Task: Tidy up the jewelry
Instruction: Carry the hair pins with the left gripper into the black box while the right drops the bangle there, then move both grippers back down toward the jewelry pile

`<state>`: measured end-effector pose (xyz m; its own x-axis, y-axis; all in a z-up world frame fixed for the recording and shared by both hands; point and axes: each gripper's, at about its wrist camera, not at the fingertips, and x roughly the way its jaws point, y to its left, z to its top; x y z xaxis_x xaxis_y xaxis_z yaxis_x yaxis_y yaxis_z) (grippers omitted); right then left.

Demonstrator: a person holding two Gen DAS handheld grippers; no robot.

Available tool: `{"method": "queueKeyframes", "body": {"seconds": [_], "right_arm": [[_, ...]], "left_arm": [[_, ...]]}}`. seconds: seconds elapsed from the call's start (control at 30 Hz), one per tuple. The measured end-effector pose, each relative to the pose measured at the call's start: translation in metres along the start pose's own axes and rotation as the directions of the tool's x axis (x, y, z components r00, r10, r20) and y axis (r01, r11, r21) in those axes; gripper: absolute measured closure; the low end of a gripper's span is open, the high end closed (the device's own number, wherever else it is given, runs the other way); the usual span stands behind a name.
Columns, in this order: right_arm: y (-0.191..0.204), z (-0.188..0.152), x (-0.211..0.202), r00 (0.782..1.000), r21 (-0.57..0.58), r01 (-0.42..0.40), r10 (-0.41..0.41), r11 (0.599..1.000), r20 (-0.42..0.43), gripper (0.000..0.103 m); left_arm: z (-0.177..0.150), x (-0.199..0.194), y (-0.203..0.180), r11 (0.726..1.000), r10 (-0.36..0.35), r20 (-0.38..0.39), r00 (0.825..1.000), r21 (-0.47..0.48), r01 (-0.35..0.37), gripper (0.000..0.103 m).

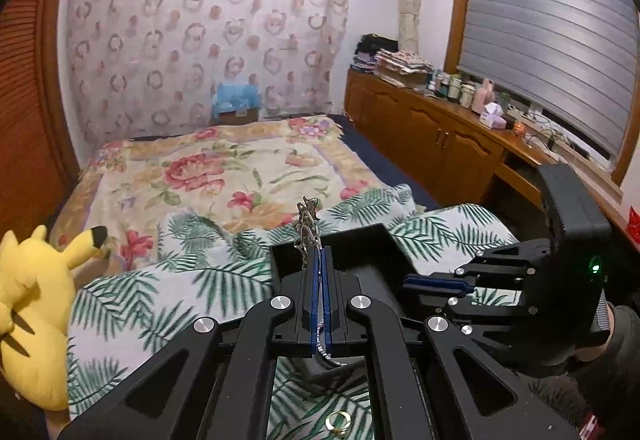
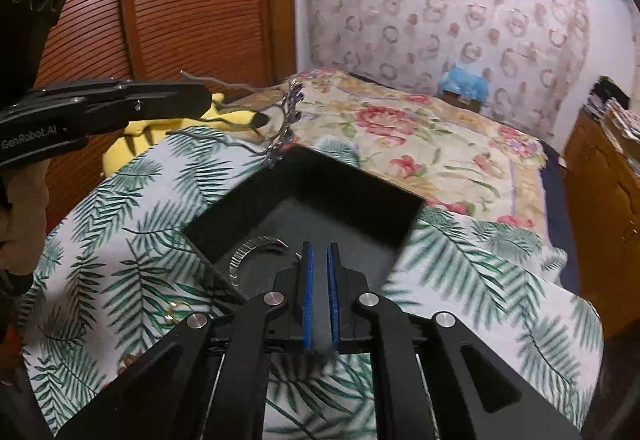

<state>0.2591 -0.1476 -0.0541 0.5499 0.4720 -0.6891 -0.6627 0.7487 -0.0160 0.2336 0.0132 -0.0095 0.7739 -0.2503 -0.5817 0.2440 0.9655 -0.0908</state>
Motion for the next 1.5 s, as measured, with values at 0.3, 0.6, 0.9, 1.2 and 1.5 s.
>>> {"method": "queueKeyframes", "body": {"seconds": [0.3, 0.6, 0.9, 1.2, 1.5], "right_arm": [[-0.02, -0.022, -0.012, 0.999, 0.063, 0.04, -0.04, 0.997, -0.006, 0.094], [-0.024, -0.027, -0.024, 0.999, 0.087, 0.044, -0.046, 0.995, 0.02, 0.094], [-0.017, -0.036, -0.045, 0.997, 0.098, 0.052, -0.056, 0.994, 0.044, 0.093], [-0.001, -0.058, -0.062, 0.998, 0.098, 0.051, -0.055, 0.994, 0.044, 0.094], [0.022, -0.091, -0.076, 0.998, 0.099, 0.048, -0.051, 0.994, 0.034, 0.094]], "left_arm": [[-0.009, 0.039, -0.02, 0.997, -0.073, -0.076, 0.994, 0.009, 0.073, 0.102], [-0.01, 0.057, -0.032, 0.992, -0.124, -0.127, 0.984, 0.002, 0.125, 0.102], [-0.01, 0.034, -0.013, 1.0, -0.022, -0.094, 0.995, -0.002, 0.022, 0.091], [-0.032, -0.011, -0.015, 1.0, 0.017, -0.061, 0.998, 0.016, -0.016, 0.086], [-0.085, -0.041, -0.025, 1.0, 0.016, -0.082, 0.997, -0.003, -0.017, 0.083]]}}
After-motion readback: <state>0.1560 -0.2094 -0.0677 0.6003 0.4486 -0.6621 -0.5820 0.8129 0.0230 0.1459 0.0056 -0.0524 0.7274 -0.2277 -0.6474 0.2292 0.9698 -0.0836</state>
